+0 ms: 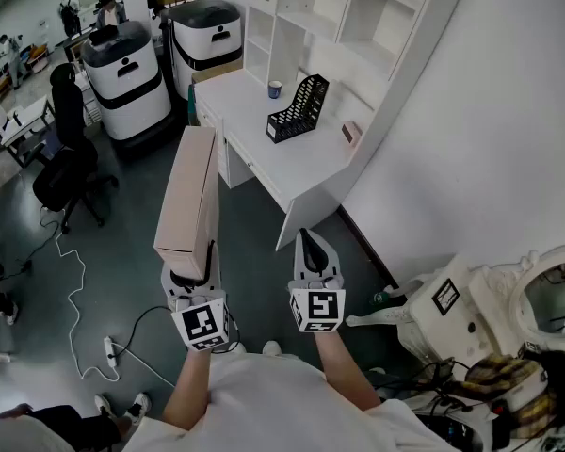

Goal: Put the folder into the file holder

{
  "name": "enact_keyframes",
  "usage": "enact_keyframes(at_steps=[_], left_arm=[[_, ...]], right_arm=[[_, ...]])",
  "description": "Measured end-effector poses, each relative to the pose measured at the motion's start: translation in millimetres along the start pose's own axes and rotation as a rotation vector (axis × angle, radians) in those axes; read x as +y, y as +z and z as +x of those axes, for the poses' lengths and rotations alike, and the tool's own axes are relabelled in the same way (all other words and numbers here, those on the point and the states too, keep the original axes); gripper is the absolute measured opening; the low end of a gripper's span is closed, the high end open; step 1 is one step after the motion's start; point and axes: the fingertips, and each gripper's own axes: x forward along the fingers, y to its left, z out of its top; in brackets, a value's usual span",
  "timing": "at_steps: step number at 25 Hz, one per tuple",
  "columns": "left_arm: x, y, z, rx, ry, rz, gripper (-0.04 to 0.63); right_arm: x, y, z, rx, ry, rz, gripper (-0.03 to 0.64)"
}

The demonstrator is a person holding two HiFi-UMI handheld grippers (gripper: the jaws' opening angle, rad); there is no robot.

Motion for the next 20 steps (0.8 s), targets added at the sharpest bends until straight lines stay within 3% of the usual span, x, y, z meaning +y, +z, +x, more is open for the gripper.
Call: enact_keyframes(at_steps=[20], left_arm=[[-35,-1,2,0.01,0.005,-0.007,0.272]], right_arm=[[-32,-21,-6,0.034,0.001,0.032,-0.005]])
